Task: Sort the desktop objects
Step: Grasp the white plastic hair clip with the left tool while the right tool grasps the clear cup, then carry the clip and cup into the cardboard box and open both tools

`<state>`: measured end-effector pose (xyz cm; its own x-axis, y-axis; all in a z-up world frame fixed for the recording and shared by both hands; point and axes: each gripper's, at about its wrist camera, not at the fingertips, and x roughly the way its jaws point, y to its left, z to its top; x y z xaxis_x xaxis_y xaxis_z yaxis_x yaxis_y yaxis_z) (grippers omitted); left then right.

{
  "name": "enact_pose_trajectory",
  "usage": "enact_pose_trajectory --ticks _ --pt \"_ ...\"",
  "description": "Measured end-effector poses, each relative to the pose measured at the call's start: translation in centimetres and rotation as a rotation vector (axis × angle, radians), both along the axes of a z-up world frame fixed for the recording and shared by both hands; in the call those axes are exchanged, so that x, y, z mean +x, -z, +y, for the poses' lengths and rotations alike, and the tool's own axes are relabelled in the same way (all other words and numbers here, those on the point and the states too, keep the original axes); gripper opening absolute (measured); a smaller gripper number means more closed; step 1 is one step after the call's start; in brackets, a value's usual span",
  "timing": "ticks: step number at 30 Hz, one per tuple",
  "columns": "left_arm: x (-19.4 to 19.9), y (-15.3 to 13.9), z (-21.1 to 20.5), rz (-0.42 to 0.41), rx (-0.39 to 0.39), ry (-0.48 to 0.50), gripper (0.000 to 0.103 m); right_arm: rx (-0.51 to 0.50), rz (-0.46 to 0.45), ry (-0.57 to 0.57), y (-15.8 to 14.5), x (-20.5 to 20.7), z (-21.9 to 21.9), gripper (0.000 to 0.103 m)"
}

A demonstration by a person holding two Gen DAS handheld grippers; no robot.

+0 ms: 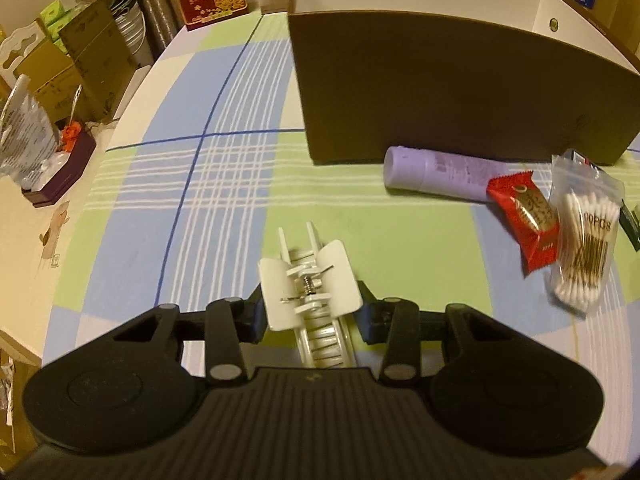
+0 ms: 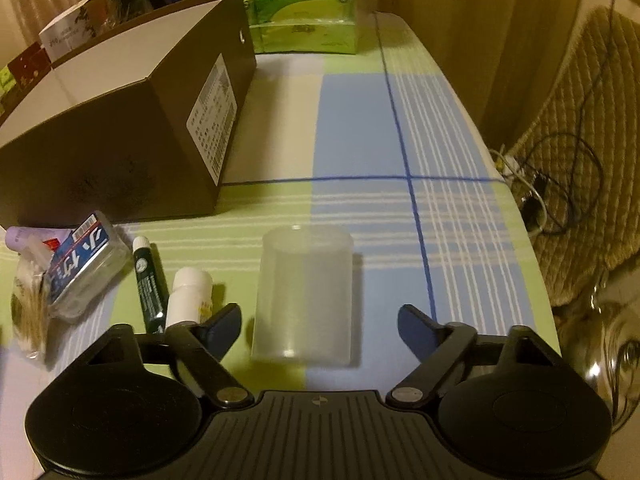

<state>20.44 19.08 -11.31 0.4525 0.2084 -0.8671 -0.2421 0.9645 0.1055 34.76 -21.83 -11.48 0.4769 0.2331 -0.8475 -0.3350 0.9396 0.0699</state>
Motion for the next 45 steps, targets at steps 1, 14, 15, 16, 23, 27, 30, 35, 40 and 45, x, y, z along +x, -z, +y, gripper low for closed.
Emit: enact_pose_trajectory --ticks 1,14,15,16,23,27,30,35,40,45 --pt "-0.3 -0.1 -0.1 -0.001 0.0 -0.004 0.037 -0.006 -0.003 -0.005 0.2 0.3 0.2 0.075" --pt "-2.4 -1.0 -0.9 -0.017 0.006 -0.008 0.037 -0.071 -0.038 -0.106 0.4 -0.4 2.2 0.049" --pt "-2.5 -1.3 -0.9 -0.022 0.007 -0.005 0.037 -0.068 -0.038 -0.108 0.3 -0.7 2.1 0.049" --pt "-2.6 -1.6 -1.0 -0.029 0.006 -0.002 0.037 -0.063 -0.038 -0.11 0.2 -1.1 2.1 0.049" --pt "-3.6 -4.8 -1.4 -0.093 -0.001 0.029 0.037 -0.008 -0.047 -0.104 -2.3 -3.0 1.7 0.049" --pt "-3.4 -7.5 -1.6 -0.155 -0.017 0.058 0.037 0.065 -0.047 -0.118 -4.4 -3.5 1.9 0.049" --pt "-2.8 -9.3 -1.9 -0.192 -0.011 0.083 0.037 0.116 -0.066 -0.157 -6.4 -3.8 3.0 0.049" --pt "-1.1 -11.7 -2.3 -0.245 -0.028 0.131 0.037 0.198 -0.101 -0.237 -9.6 -3.8 5.9 0.049" --pt "1.7 -13.3 -2.7 -0.27 -0.021 0.172 0.037 0.269 -0.132 -0.318 -12.0 -2.8 9.9 0.049" --pt "5.6 -14.4 -3.0 -0.282 0.004 0.225 0.037 0.28 -0.175 -0.394 -13.4 -1.1 14.2 0.049"
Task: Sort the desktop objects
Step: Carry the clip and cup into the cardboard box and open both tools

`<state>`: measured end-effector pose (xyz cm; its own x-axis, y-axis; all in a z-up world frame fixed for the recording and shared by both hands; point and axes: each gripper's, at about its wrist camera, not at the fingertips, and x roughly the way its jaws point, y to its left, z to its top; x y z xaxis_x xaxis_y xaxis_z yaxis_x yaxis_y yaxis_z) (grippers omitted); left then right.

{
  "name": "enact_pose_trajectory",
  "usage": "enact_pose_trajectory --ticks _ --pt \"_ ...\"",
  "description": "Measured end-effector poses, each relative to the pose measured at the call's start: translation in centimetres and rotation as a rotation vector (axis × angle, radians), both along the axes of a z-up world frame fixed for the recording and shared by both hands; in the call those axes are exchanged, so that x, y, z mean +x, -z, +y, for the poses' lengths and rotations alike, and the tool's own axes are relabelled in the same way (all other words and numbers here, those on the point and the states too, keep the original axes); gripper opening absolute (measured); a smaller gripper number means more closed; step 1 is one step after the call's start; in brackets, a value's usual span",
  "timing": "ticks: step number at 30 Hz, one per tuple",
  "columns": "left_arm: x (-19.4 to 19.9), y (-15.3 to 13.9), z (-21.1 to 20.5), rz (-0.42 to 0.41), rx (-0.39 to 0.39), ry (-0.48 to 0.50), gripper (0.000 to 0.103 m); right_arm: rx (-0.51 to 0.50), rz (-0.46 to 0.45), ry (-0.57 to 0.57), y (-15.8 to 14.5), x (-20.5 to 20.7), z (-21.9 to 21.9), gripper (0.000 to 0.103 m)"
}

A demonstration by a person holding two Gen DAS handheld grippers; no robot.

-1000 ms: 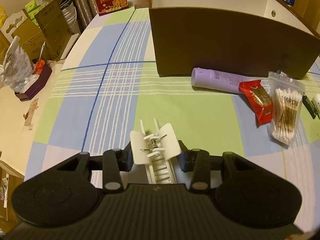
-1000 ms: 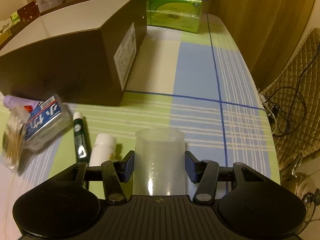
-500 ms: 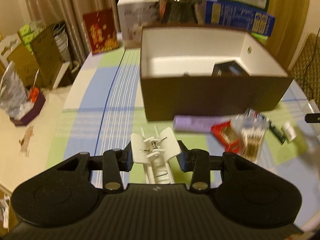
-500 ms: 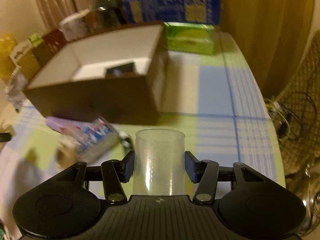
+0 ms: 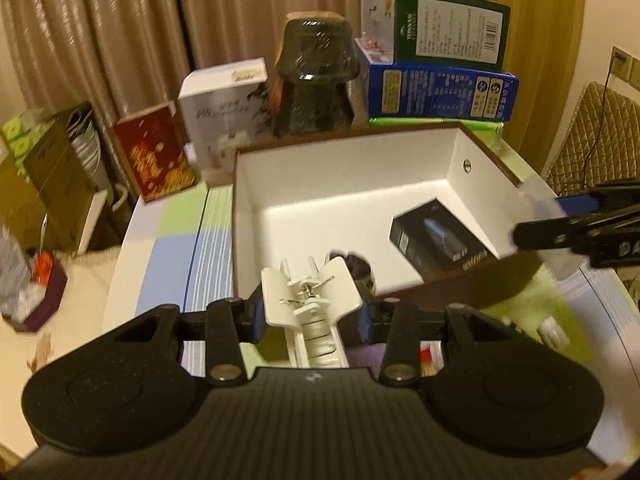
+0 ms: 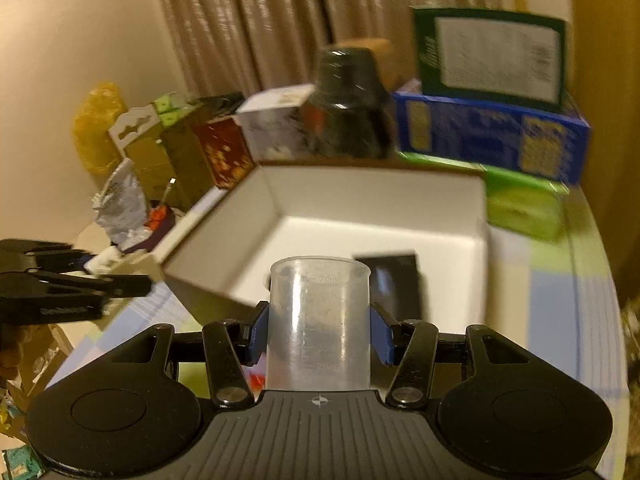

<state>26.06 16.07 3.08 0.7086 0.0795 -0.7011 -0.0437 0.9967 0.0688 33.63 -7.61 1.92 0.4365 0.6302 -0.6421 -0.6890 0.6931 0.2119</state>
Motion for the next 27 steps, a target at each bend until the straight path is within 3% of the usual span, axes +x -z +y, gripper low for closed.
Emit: enact_pose_trajectory --ticks 11,20,27 --pt "8.6 2.2 0.6 0.1 0.032 0.043 0.037 -0.044 0.036 -0.017 1.9 5.2 6.4 0.049" --pt "11.4 5.7 1.2 0.203 0.055 0.058 0.037 -0.089 0.111 0.006 4.8 7.5 7.8 0.049" --pt "12.3 6.9 1.8 0.25 0.064 0.067 0.037 -0.114 0.133 0.007 6.1 8.1 8.2 0.049"
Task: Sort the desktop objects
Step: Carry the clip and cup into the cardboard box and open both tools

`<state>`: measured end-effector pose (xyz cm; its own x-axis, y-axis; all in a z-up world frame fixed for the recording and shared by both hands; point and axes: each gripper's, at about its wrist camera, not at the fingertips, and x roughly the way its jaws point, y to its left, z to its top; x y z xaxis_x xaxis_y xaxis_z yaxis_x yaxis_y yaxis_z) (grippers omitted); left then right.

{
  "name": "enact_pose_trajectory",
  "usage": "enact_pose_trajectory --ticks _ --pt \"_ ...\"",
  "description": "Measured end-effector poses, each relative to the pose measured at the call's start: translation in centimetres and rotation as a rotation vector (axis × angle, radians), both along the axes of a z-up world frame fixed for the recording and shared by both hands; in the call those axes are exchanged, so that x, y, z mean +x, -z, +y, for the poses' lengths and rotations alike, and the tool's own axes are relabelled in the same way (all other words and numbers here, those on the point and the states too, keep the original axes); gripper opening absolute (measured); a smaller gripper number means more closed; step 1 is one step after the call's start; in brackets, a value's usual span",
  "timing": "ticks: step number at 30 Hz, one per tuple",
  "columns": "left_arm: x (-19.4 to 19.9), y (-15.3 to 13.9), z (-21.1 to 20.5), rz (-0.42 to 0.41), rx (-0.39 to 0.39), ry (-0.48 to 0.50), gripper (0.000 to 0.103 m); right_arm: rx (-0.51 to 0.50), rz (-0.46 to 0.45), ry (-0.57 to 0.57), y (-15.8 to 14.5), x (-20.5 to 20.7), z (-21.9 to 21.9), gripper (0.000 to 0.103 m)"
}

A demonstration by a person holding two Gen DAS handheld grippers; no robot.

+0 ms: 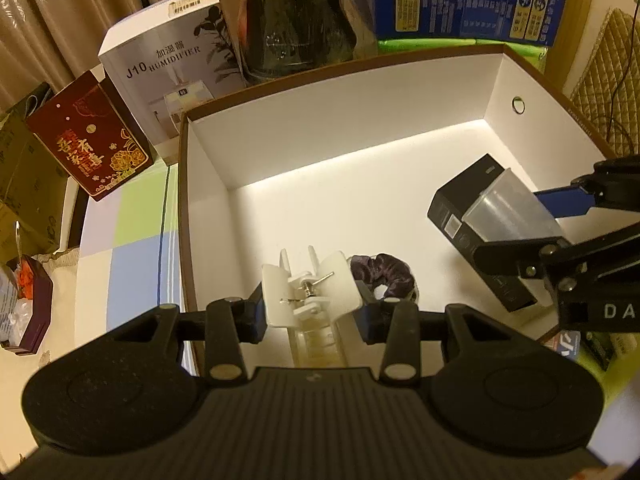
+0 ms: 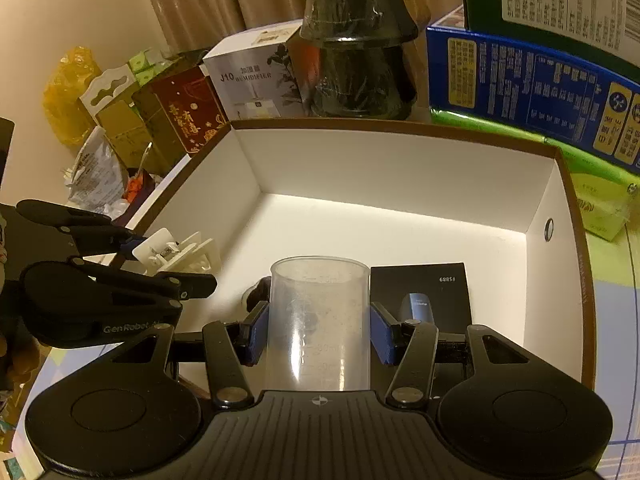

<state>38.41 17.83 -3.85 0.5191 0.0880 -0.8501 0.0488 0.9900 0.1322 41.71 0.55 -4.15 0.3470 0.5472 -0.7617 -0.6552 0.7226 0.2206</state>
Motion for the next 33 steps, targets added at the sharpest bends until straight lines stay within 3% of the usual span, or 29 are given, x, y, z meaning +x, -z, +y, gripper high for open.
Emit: enact_pose_trajectory --ticks 21,23,33 --pt "0.8 1.2 0.3 0.041 0.011 0.02 0.038 -0.027 0.028 0.015 1.0 0.6 0.5 0.049" --pt "0.6 1.1 0.3 0.035 0.013 0.024 0.046 -0.027 0.03 0.013 1.0 0.6 0.6 0.049" --pt "0.1 0.1 0.5 0.01 0.016 0.016 0.05 -0.04 0.042 -0.003 1.6 0.6 1.3 0.05"
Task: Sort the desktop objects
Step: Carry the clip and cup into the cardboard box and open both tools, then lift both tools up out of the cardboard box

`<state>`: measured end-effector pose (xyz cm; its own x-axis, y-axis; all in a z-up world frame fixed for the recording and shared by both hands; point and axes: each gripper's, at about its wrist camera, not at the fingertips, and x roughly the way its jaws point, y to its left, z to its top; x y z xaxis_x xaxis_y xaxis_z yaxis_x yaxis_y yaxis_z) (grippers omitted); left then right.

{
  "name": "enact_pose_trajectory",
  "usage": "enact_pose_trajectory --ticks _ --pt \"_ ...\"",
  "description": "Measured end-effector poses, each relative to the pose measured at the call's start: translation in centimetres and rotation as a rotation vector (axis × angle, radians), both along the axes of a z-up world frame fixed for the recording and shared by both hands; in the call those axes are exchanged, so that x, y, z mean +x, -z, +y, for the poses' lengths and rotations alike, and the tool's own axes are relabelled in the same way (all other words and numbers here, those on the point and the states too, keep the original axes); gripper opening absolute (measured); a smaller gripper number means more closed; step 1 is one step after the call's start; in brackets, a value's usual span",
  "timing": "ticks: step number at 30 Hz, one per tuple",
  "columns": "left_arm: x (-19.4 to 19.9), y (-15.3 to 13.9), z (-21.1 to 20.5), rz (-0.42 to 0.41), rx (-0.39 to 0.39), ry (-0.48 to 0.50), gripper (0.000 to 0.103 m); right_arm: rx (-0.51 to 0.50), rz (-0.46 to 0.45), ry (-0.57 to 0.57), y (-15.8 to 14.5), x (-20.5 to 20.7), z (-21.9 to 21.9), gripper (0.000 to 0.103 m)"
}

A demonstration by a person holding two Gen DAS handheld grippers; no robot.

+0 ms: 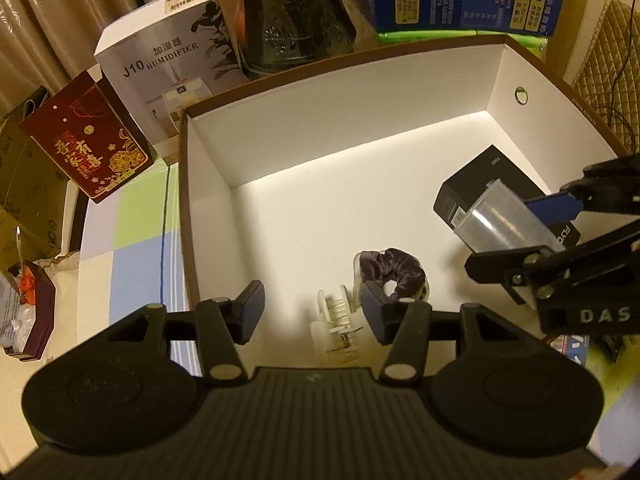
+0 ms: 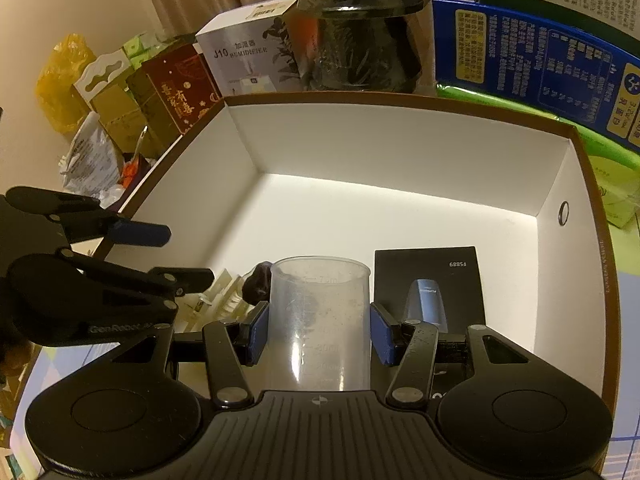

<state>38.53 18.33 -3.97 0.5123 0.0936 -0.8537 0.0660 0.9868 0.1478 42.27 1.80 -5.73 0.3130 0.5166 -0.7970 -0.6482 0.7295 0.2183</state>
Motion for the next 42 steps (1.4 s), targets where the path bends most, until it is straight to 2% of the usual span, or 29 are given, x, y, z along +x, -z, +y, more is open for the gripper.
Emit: enact_pose_trajectory --ticks 7,8,9,10,15,17,22,26,30,32,42 --pt "-0.4 -0.7 0.3 -0.021 -0.013 -0.023 0.053 0.02 -0.01 0.02 0.3 0.3 0.5 0.052" --pt "-0.5 -0.8 0.3 -0.024 -0.015 -0.023 0.054 0.022 -0.012 0.02 0.2 0.1 0.5 0.055" --pt "-0.6 -1.0 0.2 -0.029 -0.015 -0.023 0.055 0.021 -0.017 0.021 0.2 0.0 0.5 0.064" --pt "-0.7 -1.1 0.2 -0.033 -0.015 -0.025 0.055 0.028 -0.025 0.019 0.1 -0.1 0.4 0.069" --pt "-1.6 -2.2 0.0 -0.063 -0.011 -0.037 0.065 0.039 -0.037 0.022 -0.8 -0.5 0.0 0.077" --pt "-2.0 -2.7 -0.1 -0.075 -0.005 -0.04 0.079 0.045 -0.044 0.029 -1.3 -0.8 -0.5 0.084" --pt "-3.3 -3.9 -0.4 -0.103 0.0 -0.056 0.089 0.062 -0.06 0.049 -2.7 -1.7 -2.1 0.095" --pt "-4.5 -4.7 -0.7 -0.12 -0.018 -0.071 0.097 0.065 -0.07 0.072 -3.7 -2.6 -3.2 0.098" --pt "-5.8 -5.5 -1.2 -0.138 -0.019 -0.083 0.098 0.073 -0.105 0.092 -4.5 -3.8 -4.3 0.101" --pt "-6.6 -6.0 -1.3 -0.15 -0.023 -0.09 0.101 0.083 -0.119 0.101 -5.0 -4.4 -4.9 0.101" --pt "-10.3 -7.3 -2.2 -0.181 -0.033 -0.138 0.102 0.093 -0.169 0.155 -6.7 -8.0 -7.9 0.101"
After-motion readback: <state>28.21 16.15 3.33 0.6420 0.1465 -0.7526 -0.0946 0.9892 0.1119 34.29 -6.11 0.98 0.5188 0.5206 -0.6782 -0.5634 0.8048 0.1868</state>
